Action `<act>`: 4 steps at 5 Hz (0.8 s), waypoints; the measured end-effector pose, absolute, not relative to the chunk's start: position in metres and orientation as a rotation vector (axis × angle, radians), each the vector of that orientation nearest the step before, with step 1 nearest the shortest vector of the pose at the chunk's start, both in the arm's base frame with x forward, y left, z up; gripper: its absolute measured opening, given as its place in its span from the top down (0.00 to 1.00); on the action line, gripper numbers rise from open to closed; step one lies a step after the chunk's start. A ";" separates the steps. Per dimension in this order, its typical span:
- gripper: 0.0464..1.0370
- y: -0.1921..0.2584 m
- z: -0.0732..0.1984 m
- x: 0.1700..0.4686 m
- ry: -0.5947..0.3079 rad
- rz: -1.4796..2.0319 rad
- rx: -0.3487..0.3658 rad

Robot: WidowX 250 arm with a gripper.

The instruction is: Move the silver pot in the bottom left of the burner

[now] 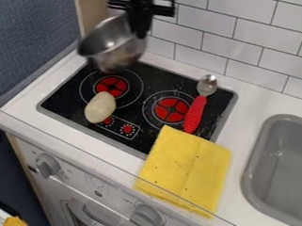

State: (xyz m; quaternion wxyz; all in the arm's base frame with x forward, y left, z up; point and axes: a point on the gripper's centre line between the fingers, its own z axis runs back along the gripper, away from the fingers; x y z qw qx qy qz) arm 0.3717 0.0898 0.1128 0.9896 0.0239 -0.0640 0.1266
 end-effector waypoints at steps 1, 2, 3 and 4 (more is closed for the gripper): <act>0.98 0.104 0.106 0.332 -0.091 0.297 0.037; 0.98 0.115 0.095 0.303 -0.056 0.338 0.048; 0.98 0.134 0.094 0.297 -0.072 0.398 0.067; 0.98 0.139 0.085 0.293 -0.035 0.412 0.082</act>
